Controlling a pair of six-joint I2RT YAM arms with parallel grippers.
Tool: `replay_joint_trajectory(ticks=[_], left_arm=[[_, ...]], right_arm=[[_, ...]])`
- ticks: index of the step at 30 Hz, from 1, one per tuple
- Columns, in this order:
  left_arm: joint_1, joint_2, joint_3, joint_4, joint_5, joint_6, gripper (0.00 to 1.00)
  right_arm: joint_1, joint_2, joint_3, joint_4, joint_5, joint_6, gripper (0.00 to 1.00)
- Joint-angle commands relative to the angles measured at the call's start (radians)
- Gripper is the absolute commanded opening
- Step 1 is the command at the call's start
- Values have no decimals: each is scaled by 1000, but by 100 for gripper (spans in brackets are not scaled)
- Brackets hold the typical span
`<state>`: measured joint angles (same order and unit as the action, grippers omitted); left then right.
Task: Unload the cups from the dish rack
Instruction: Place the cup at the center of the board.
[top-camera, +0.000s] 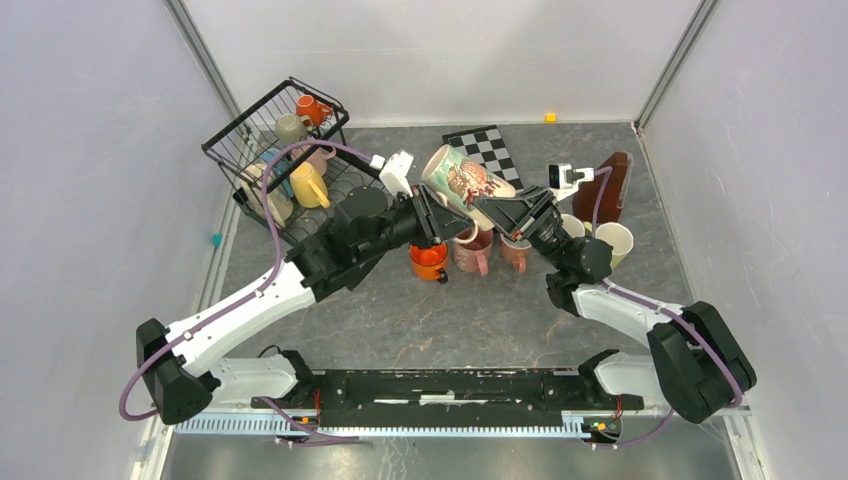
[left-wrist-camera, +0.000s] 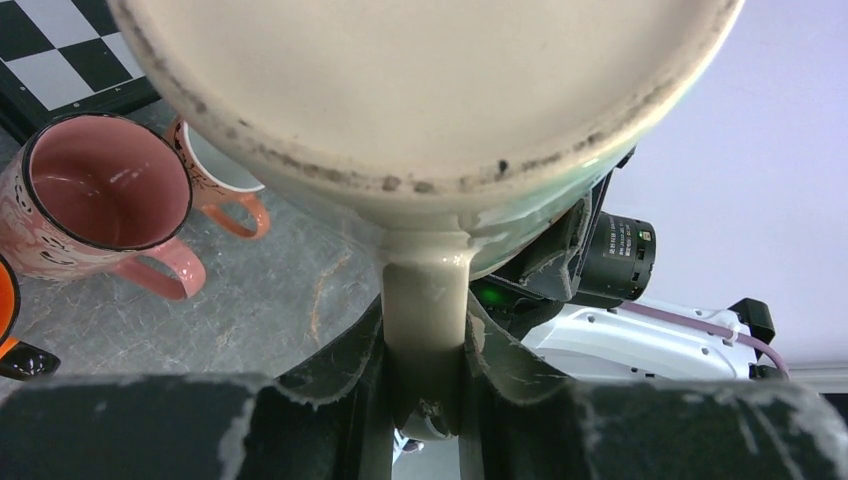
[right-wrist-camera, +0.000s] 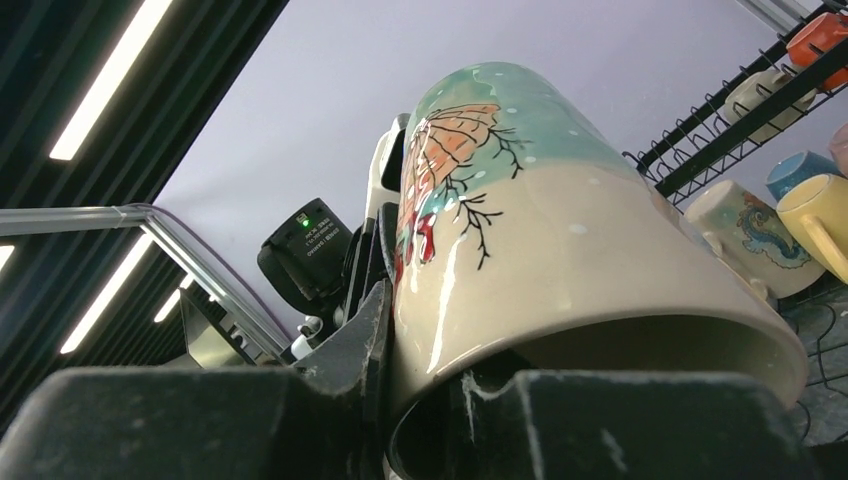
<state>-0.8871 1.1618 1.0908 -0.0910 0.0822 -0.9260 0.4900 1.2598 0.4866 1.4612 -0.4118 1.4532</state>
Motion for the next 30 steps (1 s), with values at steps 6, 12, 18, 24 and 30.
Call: replay_joint_trajectory(ticks=[6, 12, 18, 24, 30], left_arm=[[-7, -84, -24, 72, 5, 32, 71], [-7, -146, -52, 11, -10, 72, 100], [-7, -215, -59, -88, -36, 137, 100], [-7, -273, -48, -175, -60, 200, 100], [-7, -276, -2, -241, -67, 259, 100]], right_arm=[[-2, -94, 17, -52, 79, -96, 0], [-3, -161, 55, -246, 90, -205, 0], [-3, -234, 134, -599, 92, -366, 0], [-6, -310, 302, -1125, 146, -608, 0], [-8, -342, 483, -1559, 244, -779, 0]])
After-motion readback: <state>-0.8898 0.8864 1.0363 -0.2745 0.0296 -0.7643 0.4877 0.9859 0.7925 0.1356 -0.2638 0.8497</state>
